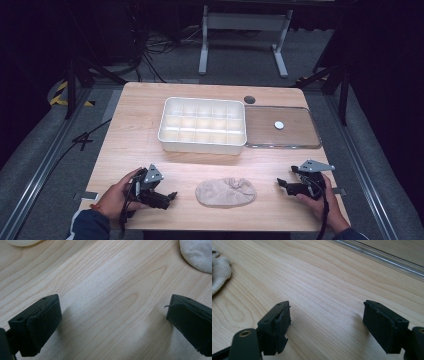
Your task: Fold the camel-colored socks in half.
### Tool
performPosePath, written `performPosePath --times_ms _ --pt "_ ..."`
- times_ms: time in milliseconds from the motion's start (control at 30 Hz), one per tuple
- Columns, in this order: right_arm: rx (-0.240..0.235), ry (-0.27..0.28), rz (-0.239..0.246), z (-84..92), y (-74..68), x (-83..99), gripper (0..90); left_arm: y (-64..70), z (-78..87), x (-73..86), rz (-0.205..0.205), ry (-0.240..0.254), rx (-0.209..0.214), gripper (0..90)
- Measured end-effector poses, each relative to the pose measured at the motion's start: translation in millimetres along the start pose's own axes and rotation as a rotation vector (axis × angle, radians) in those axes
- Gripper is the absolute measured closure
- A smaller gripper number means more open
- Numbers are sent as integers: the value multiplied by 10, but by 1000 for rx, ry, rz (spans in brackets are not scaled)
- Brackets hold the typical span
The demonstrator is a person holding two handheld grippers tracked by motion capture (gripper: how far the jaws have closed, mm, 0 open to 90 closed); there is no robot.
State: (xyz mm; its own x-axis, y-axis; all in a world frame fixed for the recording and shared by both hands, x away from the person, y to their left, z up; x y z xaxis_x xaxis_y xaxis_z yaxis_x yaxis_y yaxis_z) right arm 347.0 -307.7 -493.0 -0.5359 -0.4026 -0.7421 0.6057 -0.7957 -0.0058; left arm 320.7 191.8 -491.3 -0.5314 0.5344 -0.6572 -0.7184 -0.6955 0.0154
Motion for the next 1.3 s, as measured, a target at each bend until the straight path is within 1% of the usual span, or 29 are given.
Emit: performPosePath --times_ms 33,133,233,300,333,400,567,600,667,700,733,767,833,867,900,933,967,1000,1033,1067,1100,1133,1167,1233,1267,1300 --pt "0 0 0 0 0 0 220 -5 -8 -12 -19 -1 7 0" --pt "2 0 1 0 0 2 219 -6 -24 -21 -14 4 12 0" --pt "1 0 0 1 0 1 218 -14 -20 -22 -19 2 7 0" --pt "0 -1 1 1 0 1 218 -18 -21 -21 -20 3 11 0" --pt "2 0 3 1 2 2 216 -23 -14 -23 -24 -2 5 0" --pt "0 2 -4 7 -1 5 215 -22 -18 -20 -18 1 6 0" --pt "-3 -3 -5 15 4 9 210 -29 -19 -19 -18 4 7 0" --pt "-6 -8 4 19 7 10 206 -37 -15 -21 -24 1 9 0" --pt "-19 -13 4 31 0 10 222 -60 -10 -16 -43 -1 27 0" --pt "-27 -7 7 37 -4 9 265 -71 -10 -14 -53 2 32 0" --pt "-38 0 7 44 -6 4 295 -75 -16 -13 -48 2 45 0" --pt "-46 10 6 50 -15 -6 320 -80 -17 -15 -53 3 48 0" --pt "-51 38 19 81 -48 -47 390 -80 -18 -15 -55 4 48 0" --pt "-53 56 30 101 -79 -75 409 -78 -15 -13 -57 4 47 0" --pt "-55 69 43 112 -112 -102 434 -85 -7 -14 -70 2 42 3" --pt "-55 69 43 112 -112 -102 434 -85 -7 -14 -70 2 42 6" --pt "-57 79 52 116 -135 -124 456 -76 -9 -7 -57 8 46 6" --pt "-78 91 58 118 -169 -159 460 -73 -6 -1 -55 10 50 10" --pt "-87 109 64 119 -197 -194 450 -71 -4 1 -55 12 48 15" --pt "-87 120 72 116 -220 -226 433 -76 1 0 -64 12 42 18" --pt "-91 125 79 112 -239 -252 431 -74 2 2 -64 12 46 21" --pt "-102 134 82 105 -270 -287 437 -72 8 5 -66 13 44 25" --pt "-115 138 87 100 -305 -322 441 -60 13 11 -53 12 49 30" --pt "-142 150 110 73 -405 -394 454 -58 23 22 -62 18 42 36" --pt "-152 152 130 60 -450 -425 464 -45 27 31 -51 19 45 40" --pt "-168 154 138 44 -498 -457 477 -41 29 38 -50 21 48 42"
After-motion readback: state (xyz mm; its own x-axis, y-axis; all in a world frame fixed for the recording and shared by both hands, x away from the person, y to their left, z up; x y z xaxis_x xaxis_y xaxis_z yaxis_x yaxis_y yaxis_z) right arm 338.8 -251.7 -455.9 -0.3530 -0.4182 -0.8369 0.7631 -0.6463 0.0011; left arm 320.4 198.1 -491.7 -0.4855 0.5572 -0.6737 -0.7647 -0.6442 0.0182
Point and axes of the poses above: each handheld gripper's, and its own axes: z roughly backward along the jaws, x roughly out of its underside, y roughly to its right, the point moved 1 cm from there along -z, roughly forward along the jaws
